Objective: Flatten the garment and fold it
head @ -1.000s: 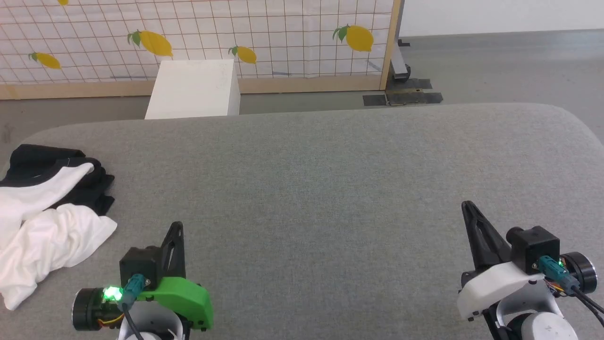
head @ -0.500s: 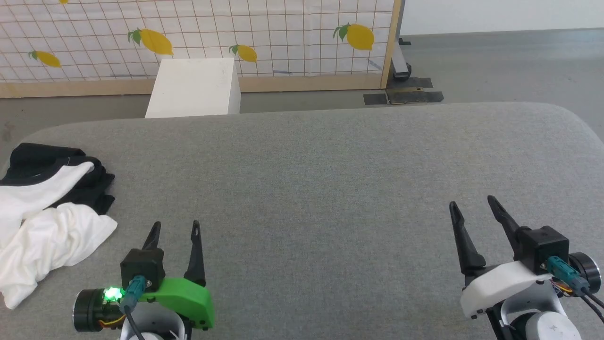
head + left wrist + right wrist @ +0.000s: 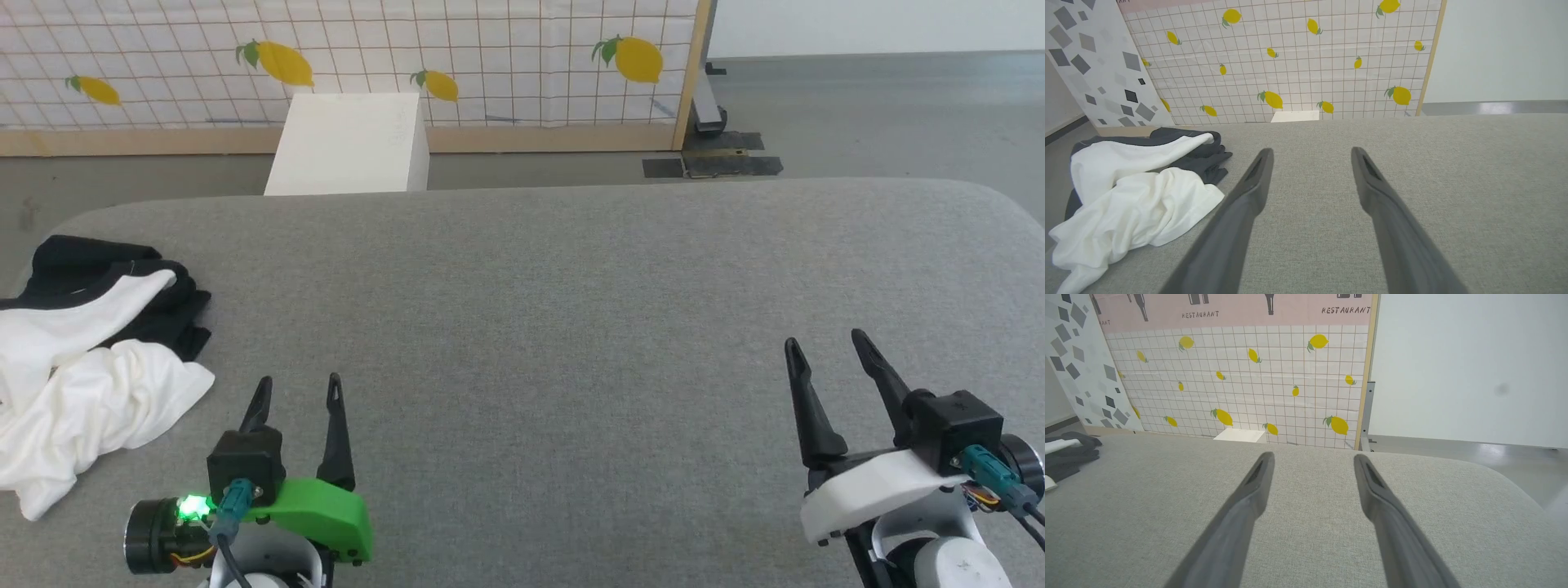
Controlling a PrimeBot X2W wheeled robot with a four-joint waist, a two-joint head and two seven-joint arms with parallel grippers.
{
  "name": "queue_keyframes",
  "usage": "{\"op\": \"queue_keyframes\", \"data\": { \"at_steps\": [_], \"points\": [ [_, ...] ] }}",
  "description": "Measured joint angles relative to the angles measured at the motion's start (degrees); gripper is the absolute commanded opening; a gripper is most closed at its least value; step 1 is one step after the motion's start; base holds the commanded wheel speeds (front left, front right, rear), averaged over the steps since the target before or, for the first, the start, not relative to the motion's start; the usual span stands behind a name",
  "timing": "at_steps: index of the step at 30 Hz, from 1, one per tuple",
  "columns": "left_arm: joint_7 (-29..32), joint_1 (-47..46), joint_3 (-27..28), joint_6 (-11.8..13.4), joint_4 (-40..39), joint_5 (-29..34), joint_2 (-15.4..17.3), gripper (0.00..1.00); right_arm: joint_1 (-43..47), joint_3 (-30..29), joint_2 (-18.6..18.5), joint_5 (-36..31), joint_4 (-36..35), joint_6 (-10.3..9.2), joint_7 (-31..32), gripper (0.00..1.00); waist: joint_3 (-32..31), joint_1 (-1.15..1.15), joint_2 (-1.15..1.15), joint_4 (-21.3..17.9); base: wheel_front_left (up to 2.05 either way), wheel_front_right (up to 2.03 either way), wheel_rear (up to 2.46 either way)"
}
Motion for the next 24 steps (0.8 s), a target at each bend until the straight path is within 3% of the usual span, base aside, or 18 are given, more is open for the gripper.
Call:
{"op": "queue_keyframes", "data": {
  "at_steps": [24],
  "points": [
    [-3.0,-0.6,-1.0,4.6,-0.1,-0.2,0.5,1.0,0.8,0.1,0.0,1.6,-1.8,0.0,-3.0,1.0,0.9,0.0,0.0,6.4,0.0,0.0,0.0]
  ]
}}
